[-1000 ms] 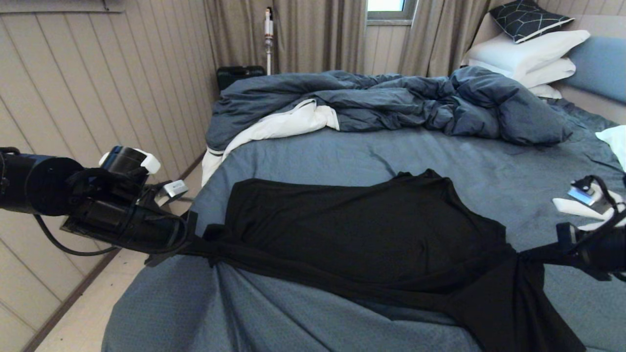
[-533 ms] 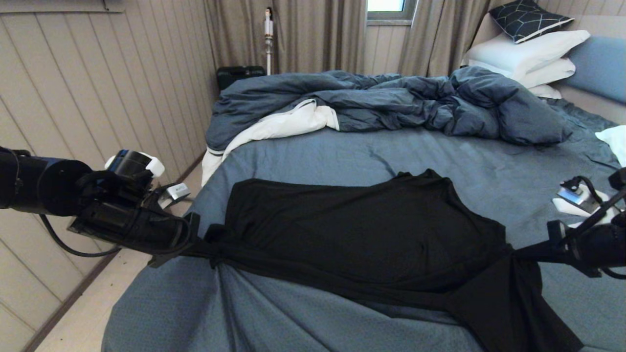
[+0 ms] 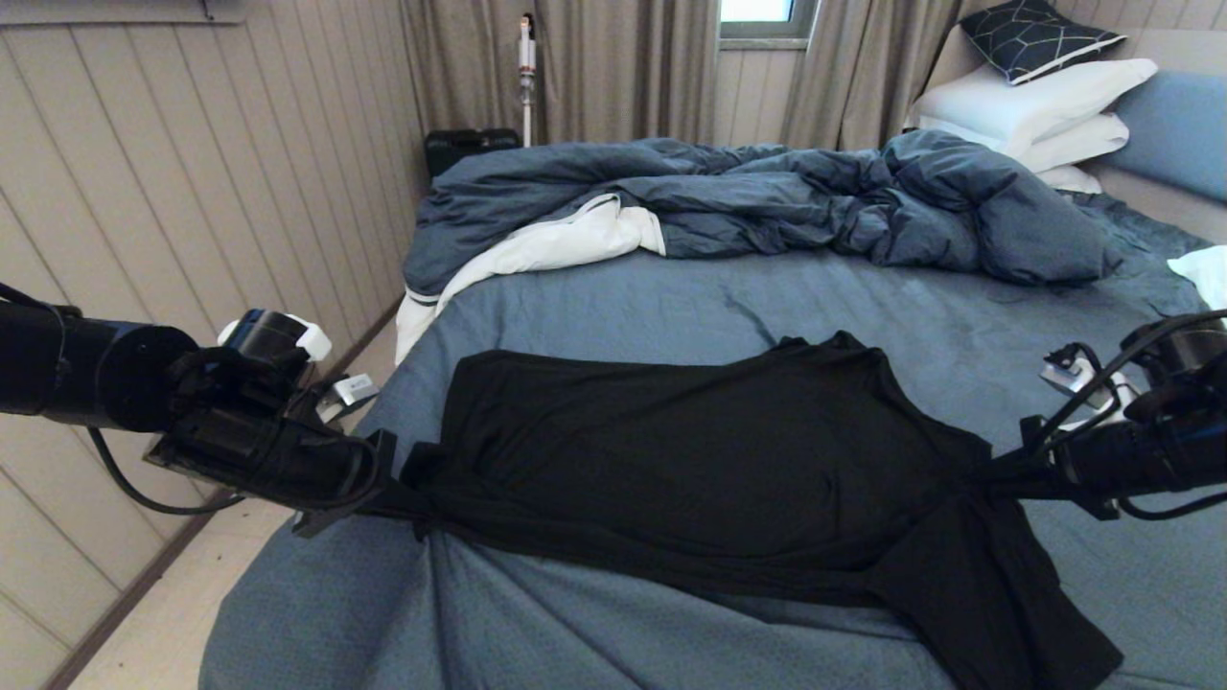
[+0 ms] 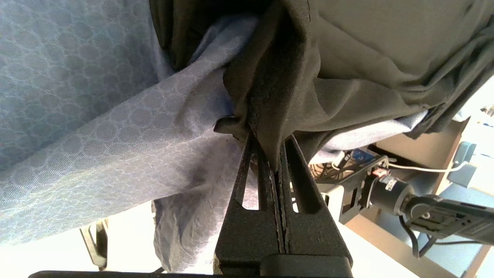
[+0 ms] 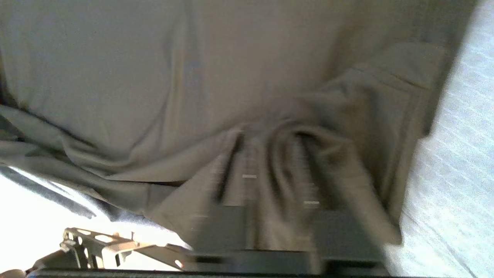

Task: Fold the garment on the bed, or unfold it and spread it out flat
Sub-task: Fold the black T-shirt

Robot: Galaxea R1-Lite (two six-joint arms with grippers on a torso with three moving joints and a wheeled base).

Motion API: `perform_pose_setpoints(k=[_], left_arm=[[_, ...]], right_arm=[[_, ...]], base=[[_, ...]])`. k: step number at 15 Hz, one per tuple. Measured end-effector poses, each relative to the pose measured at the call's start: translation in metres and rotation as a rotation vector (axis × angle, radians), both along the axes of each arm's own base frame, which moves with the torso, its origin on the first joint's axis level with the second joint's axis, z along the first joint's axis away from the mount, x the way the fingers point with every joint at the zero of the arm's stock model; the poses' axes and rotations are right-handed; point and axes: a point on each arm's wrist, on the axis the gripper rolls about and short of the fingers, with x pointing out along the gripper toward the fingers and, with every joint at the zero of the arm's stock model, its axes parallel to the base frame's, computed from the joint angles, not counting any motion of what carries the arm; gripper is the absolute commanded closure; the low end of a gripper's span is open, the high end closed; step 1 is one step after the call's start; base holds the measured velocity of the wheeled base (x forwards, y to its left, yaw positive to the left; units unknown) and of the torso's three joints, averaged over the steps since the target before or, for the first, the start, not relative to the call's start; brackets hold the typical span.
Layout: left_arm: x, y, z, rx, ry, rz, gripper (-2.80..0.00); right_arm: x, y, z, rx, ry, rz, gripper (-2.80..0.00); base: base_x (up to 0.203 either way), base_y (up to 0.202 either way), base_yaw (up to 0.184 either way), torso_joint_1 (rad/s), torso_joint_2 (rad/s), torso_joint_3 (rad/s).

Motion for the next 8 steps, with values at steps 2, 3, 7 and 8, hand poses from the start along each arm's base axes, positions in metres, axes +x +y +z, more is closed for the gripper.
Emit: perform_pose_setpoints(k=[2, 3, 7, 8], left_arm=[[-0.0007, 0.0003, -0.0011, 0.001, 0.004, 0.000, 0.00], [-0.0011, 0.0002, -0.0017, 0.001, 0.006, 0.000, 0.00], [-0.0010, 0.0001, -0.0032, 0.000, 0.010, -0.001, 0.00], [-0.0006, 0.0001, -0.0035, 0.000, 0.010, 0.000, 0.00]], right_arm=[[0.0022, 0.0000, 0.0011, -0.002, -0.006, 0.002, -2.80], [0.0026, -0.0002, 0.0019, -0.002, -0.008, 0.001, -2.80], [-0.0010, -0.0048, 0.0056, -0.009, -0.019, -0.013, -2.80], [-0.0033, -0.0089, 0.0069, -0.014, -0.025, -0.026, -2.80]], base=[[0.000, 0.000, 0.000, 0.000, 0.00, 0.000], [0.000, 0.000, 0.000, 0.000, 0.00, 0.000], [0.000, 0.000, 0.000, 0.000, 0.00, 0.000], [0.000, 0.000, 0.000, 0.000, 0.00, 0.000]])
